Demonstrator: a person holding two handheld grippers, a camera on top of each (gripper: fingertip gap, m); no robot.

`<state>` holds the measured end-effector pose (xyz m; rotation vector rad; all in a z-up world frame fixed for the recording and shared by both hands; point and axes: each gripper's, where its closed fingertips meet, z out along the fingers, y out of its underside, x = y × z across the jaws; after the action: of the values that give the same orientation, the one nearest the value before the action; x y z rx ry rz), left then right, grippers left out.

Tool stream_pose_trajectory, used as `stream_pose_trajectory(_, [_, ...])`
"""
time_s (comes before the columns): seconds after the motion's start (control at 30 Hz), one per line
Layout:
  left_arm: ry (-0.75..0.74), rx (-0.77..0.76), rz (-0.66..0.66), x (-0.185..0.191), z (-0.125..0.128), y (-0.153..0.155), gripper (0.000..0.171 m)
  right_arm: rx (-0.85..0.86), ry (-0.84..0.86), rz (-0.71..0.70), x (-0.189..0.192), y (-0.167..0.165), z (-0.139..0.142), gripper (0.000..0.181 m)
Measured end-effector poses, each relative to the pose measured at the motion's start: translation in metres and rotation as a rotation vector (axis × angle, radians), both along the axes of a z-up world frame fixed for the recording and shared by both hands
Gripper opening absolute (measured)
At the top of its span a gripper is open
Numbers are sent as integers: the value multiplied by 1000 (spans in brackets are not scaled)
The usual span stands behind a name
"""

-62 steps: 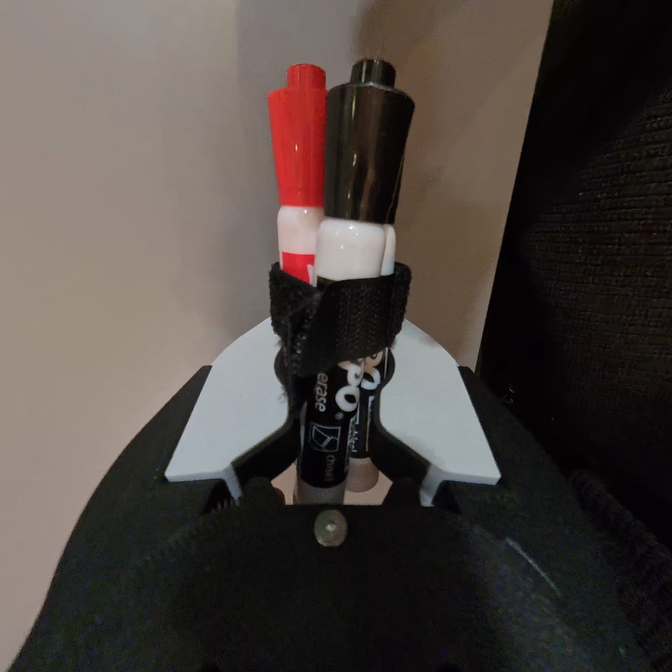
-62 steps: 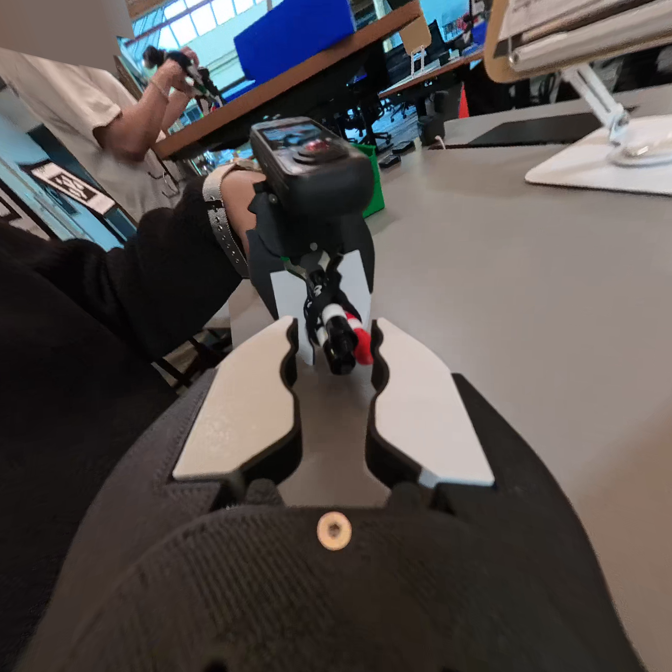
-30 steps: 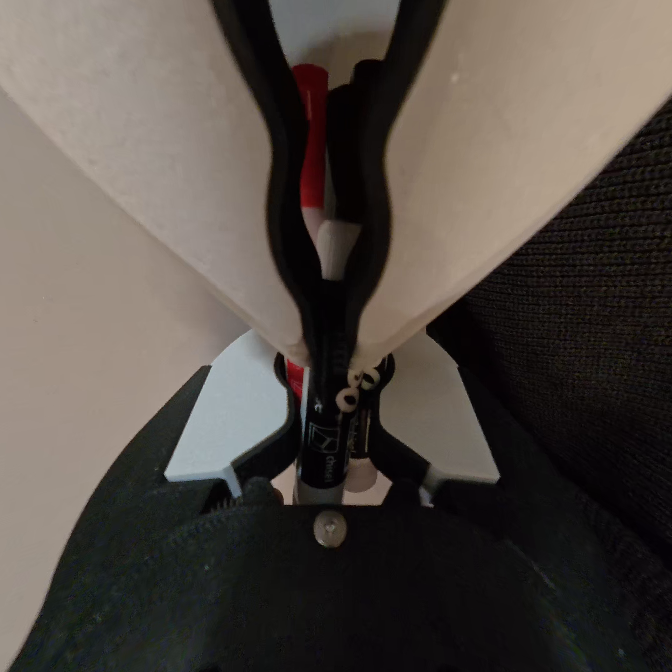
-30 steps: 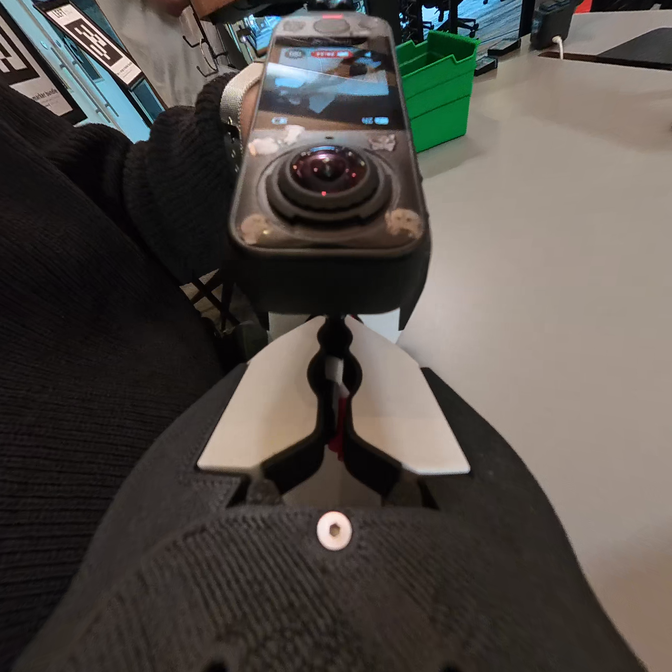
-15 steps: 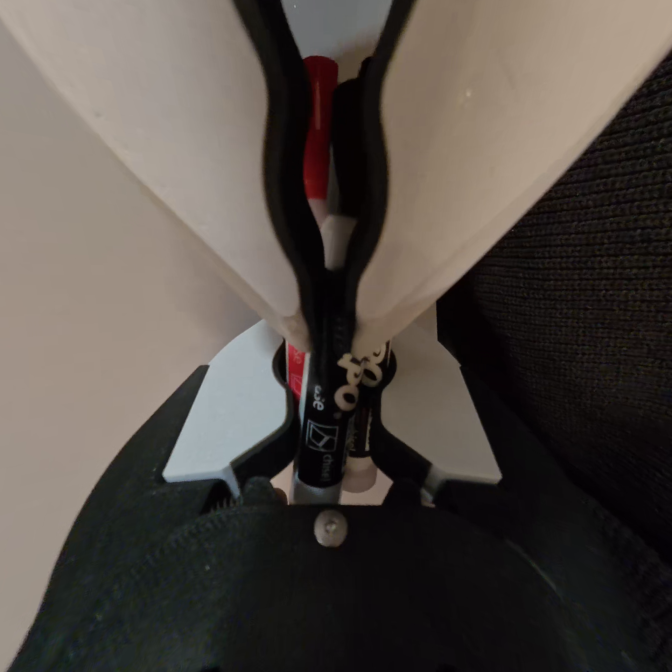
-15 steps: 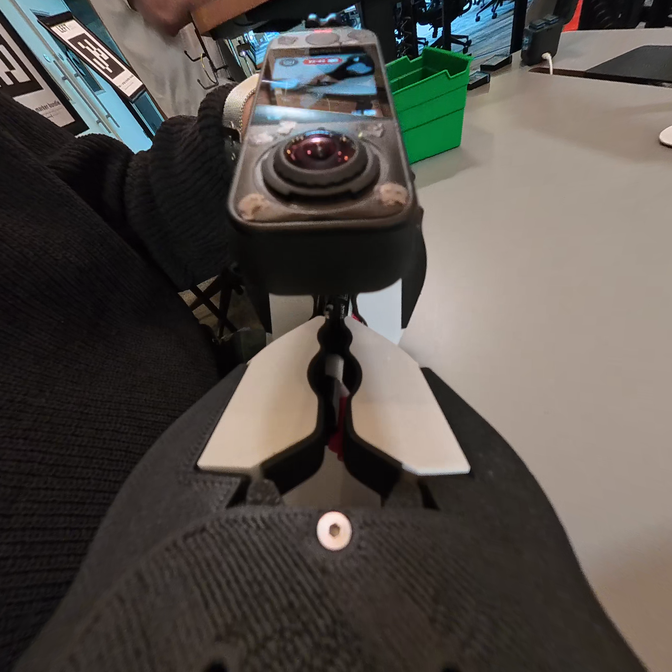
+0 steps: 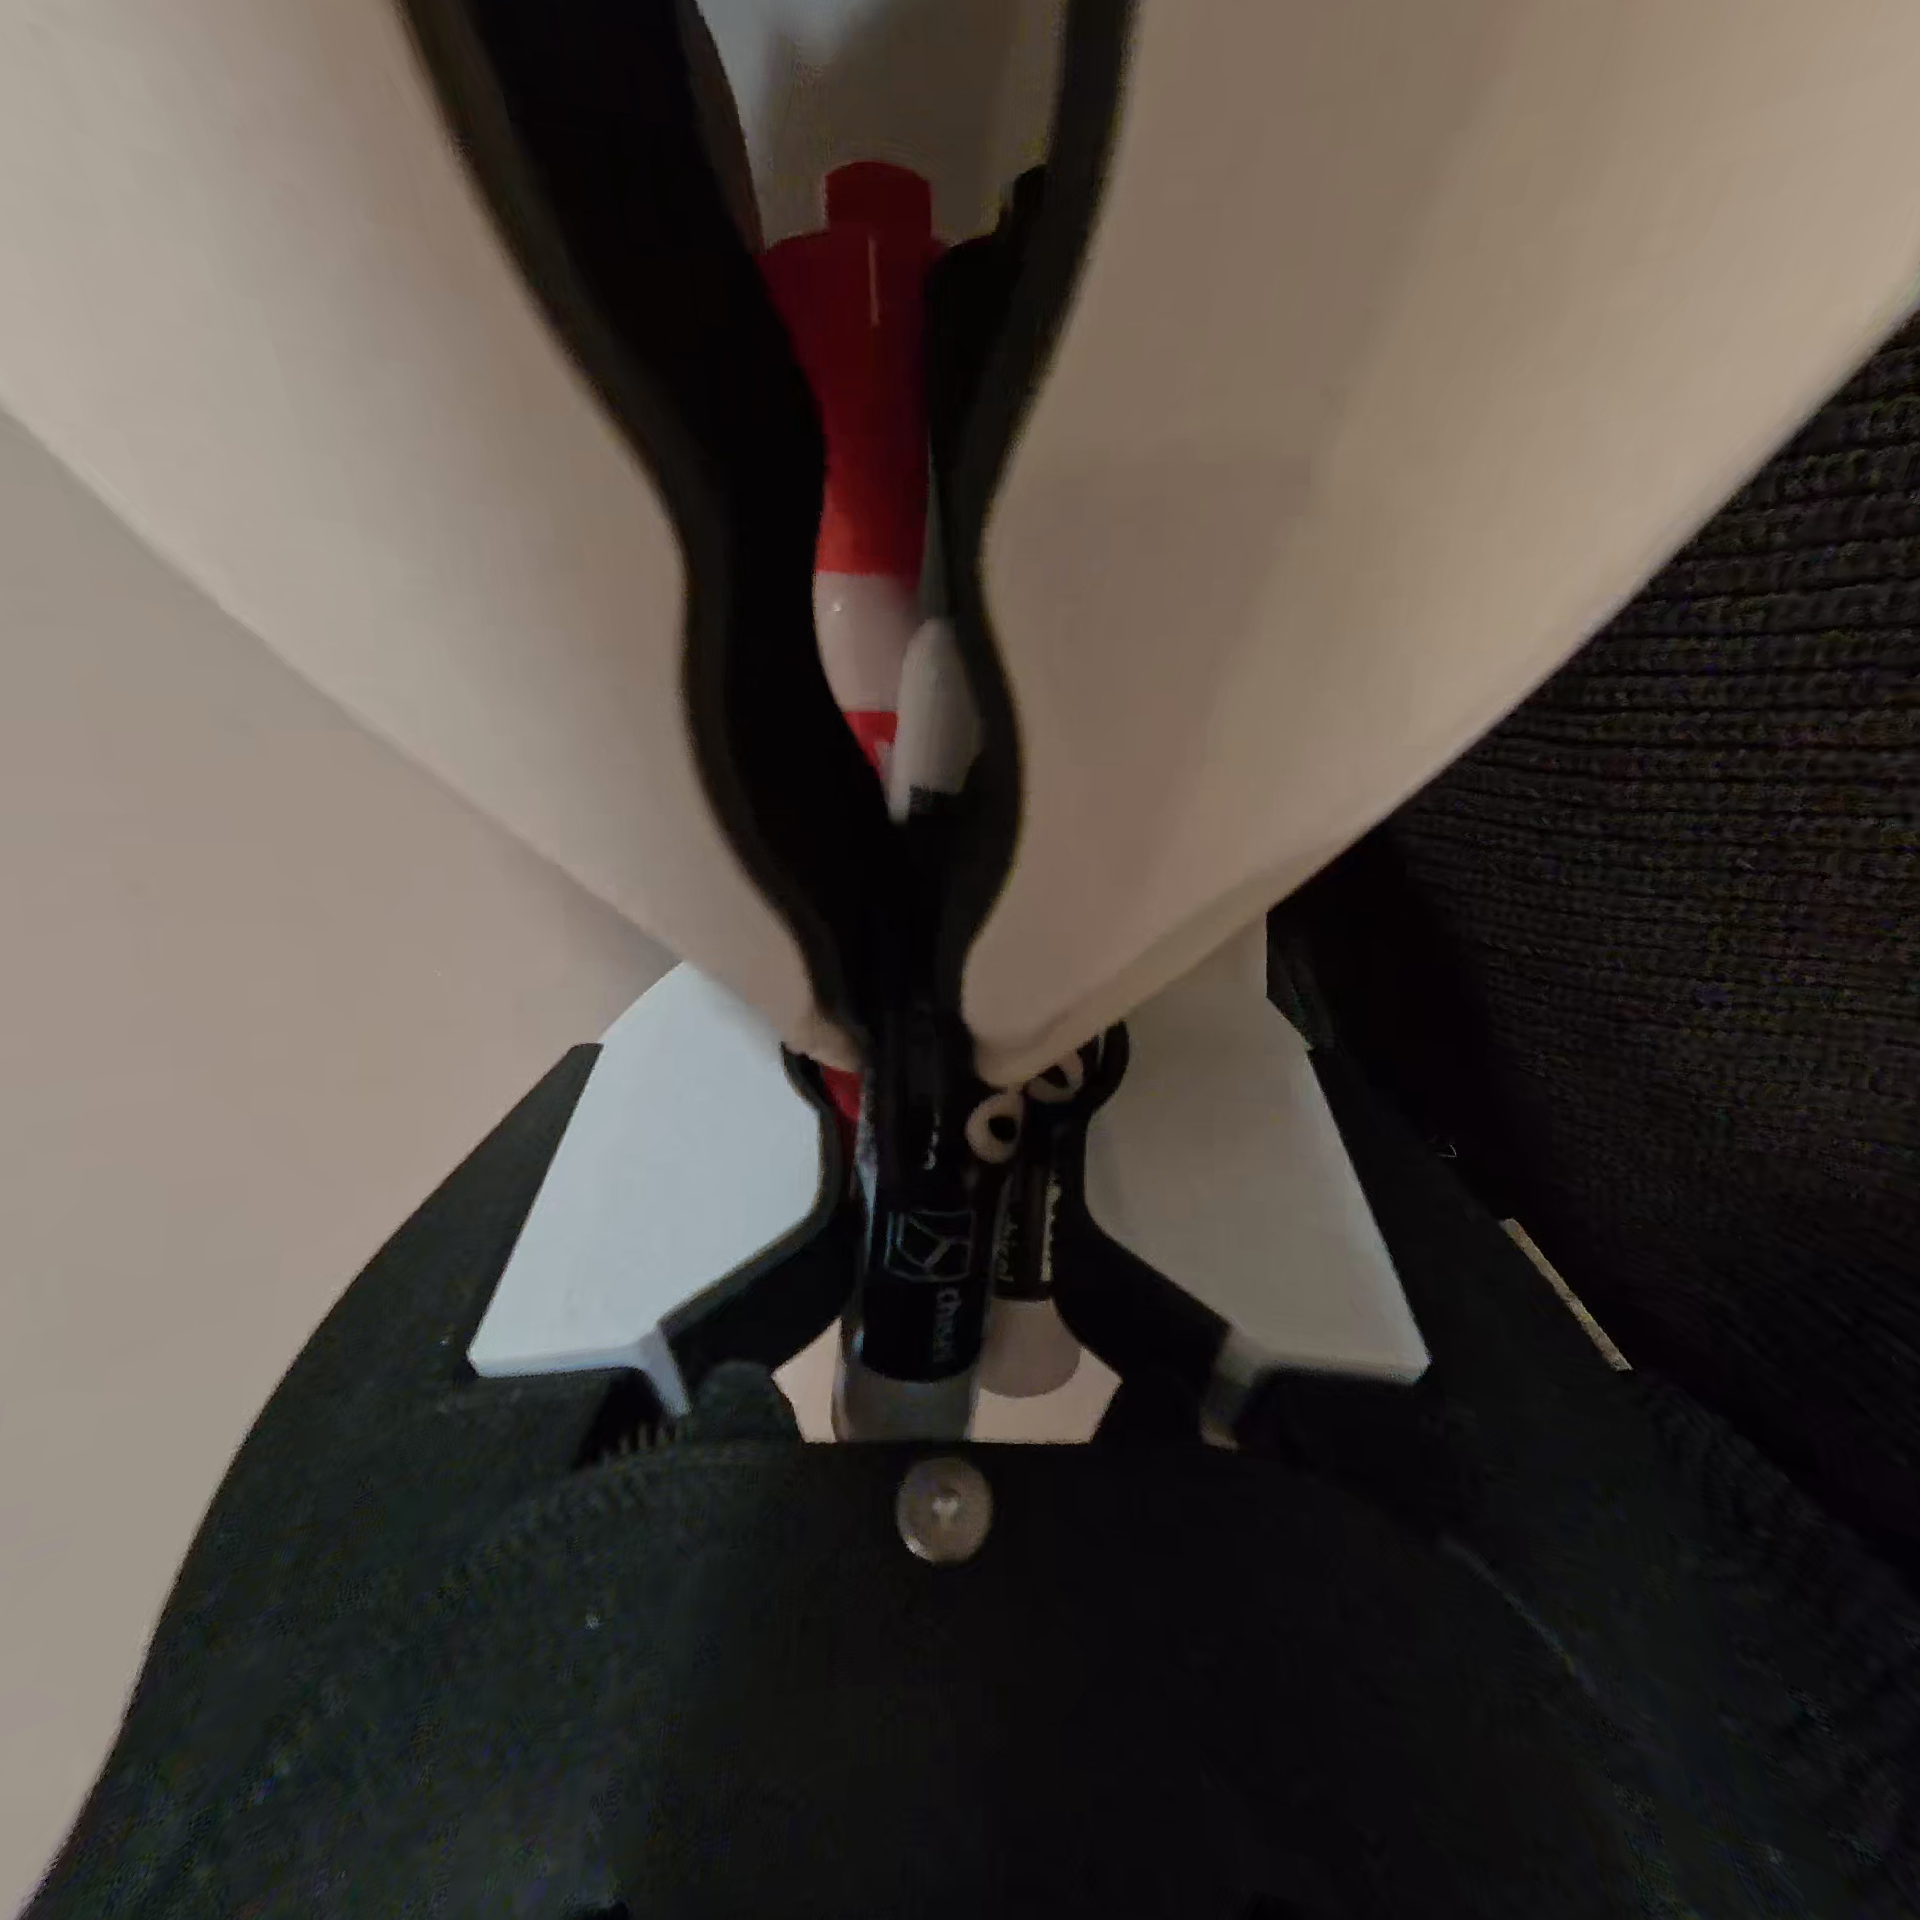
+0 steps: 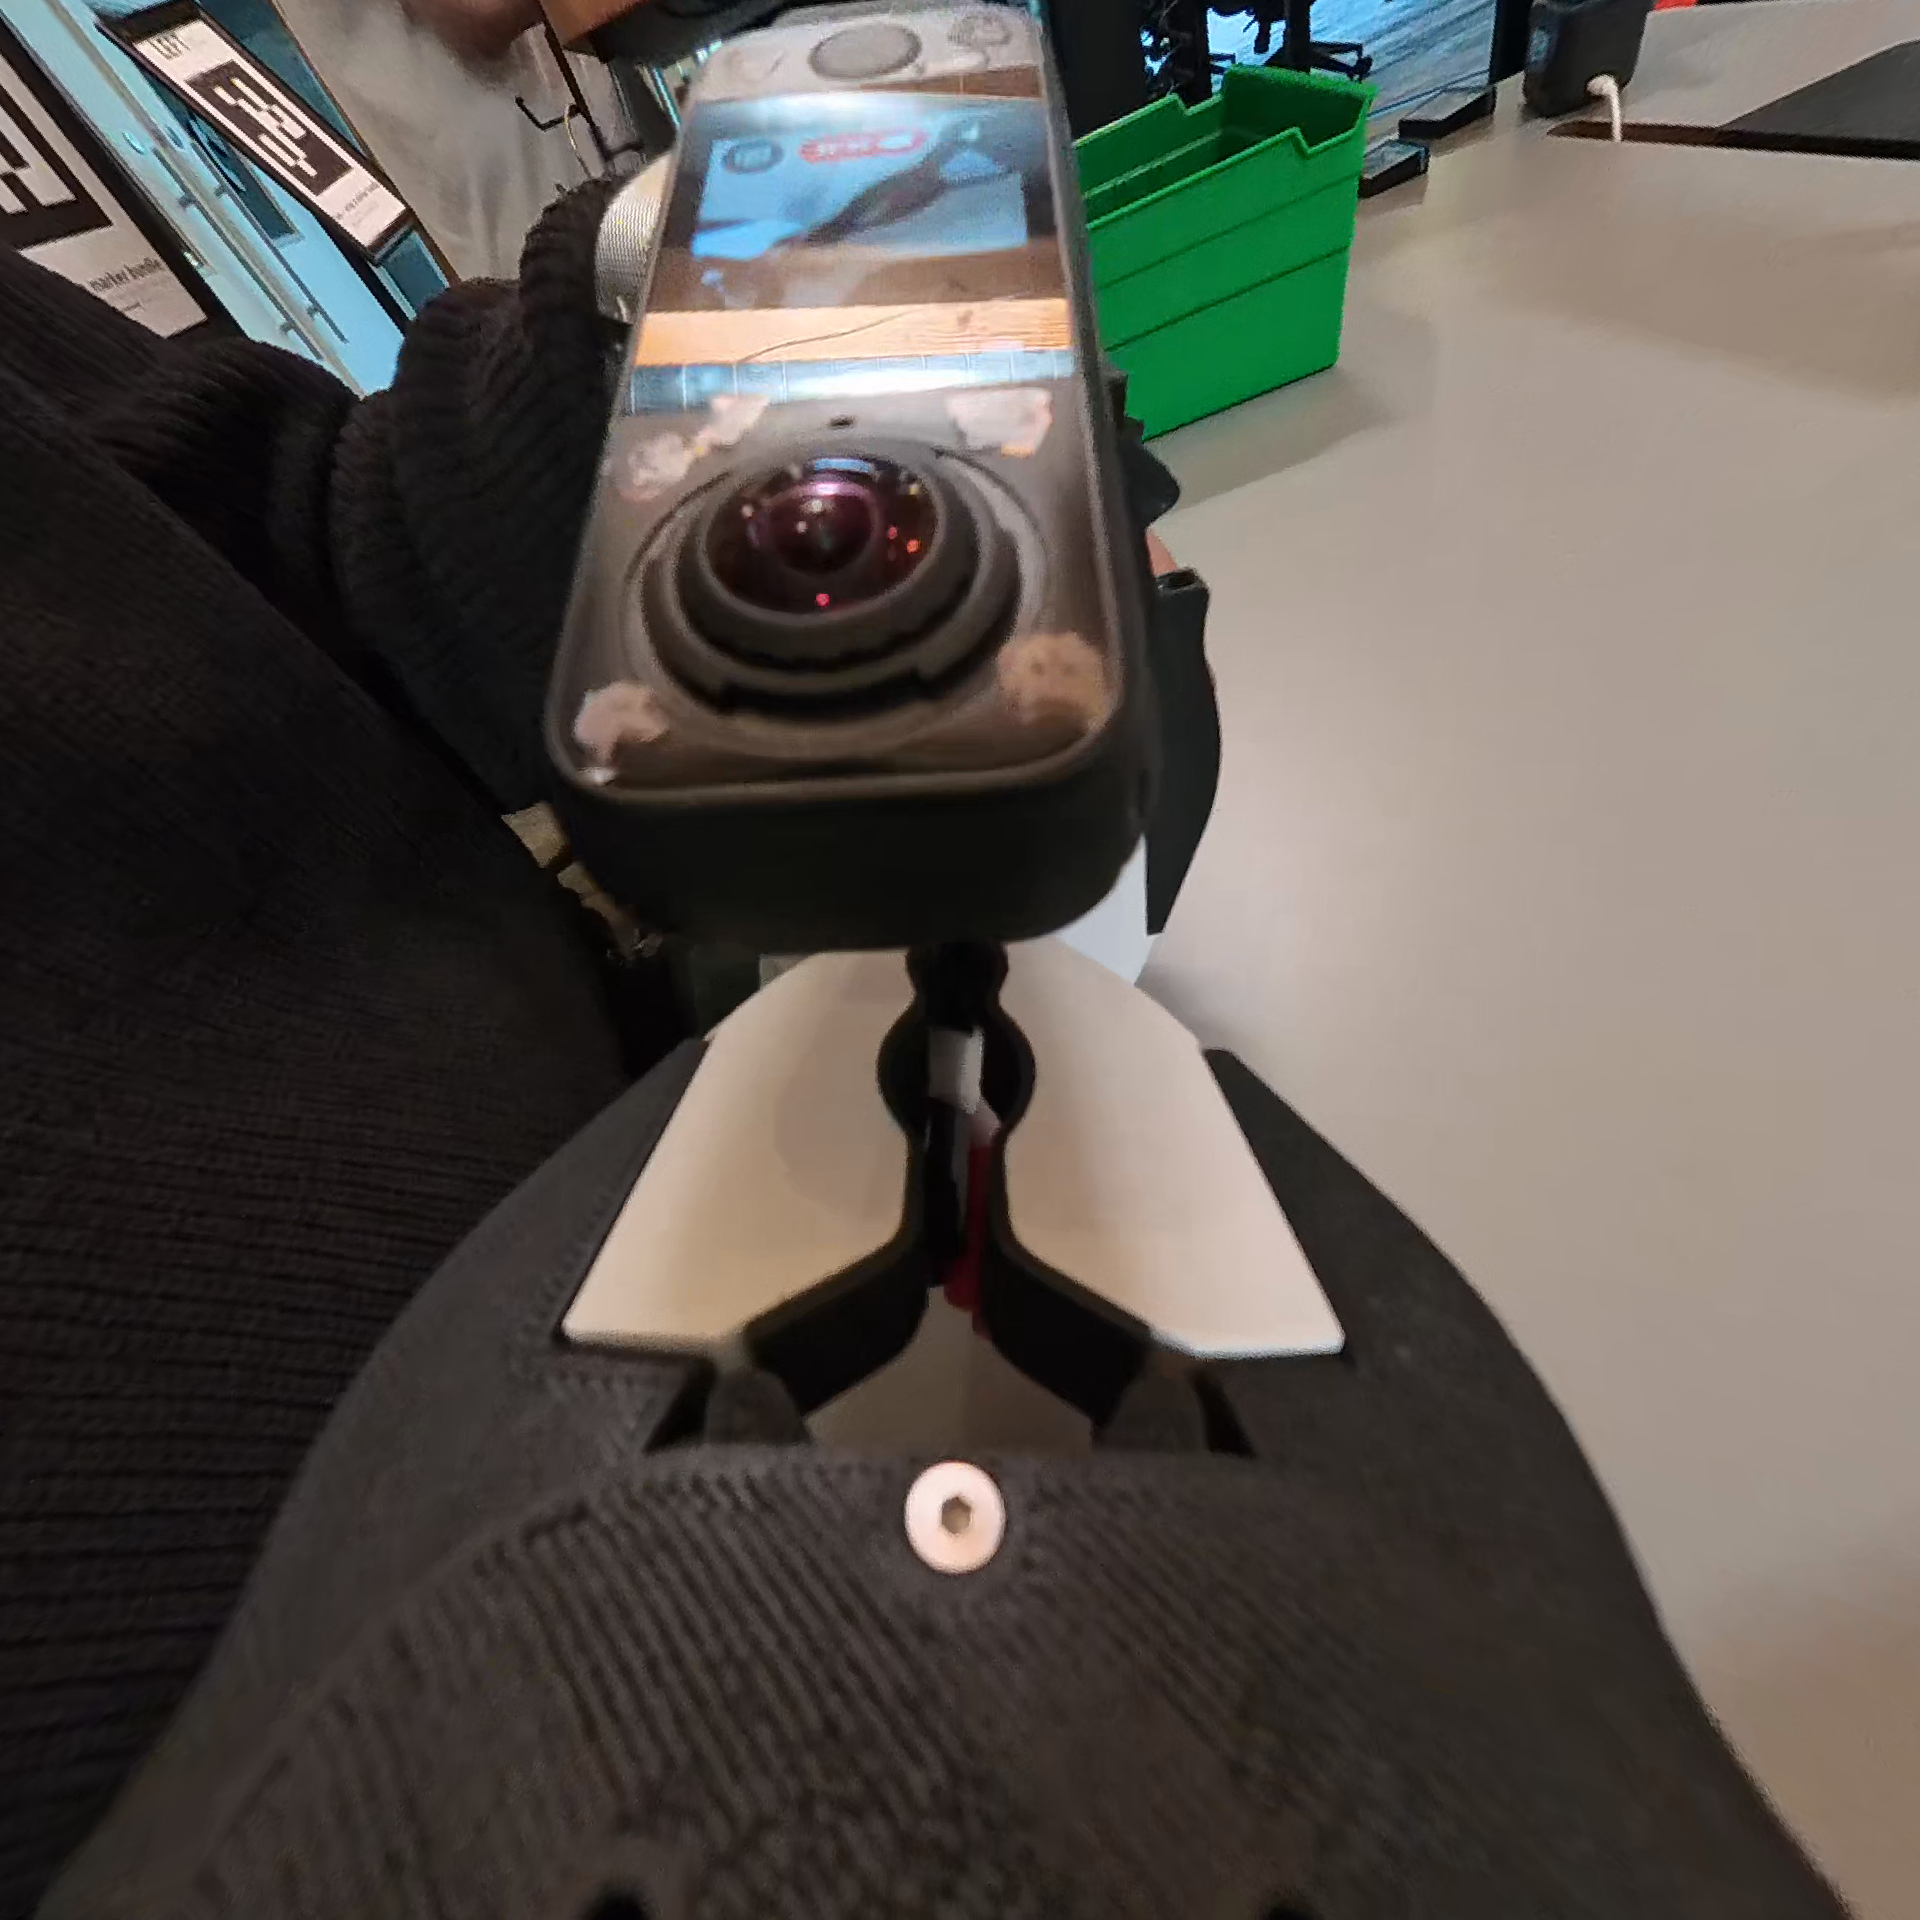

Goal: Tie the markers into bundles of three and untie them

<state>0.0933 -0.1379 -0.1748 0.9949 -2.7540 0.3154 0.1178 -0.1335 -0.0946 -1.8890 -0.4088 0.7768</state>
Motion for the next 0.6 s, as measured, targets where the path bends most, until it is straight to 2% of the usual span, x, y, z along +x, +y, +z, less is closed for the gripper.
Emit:
stream_pose_trajectory(0.27, [3, 4, -1, -1, -1, -1, 47, -13, 11, 10, -1, -1, -1, 5])
stream_pose_trajectory(0.6, [-148, 31, -28, 14, 4, 3, 51, 2, 36, -20, 5, 2, 5, 5])
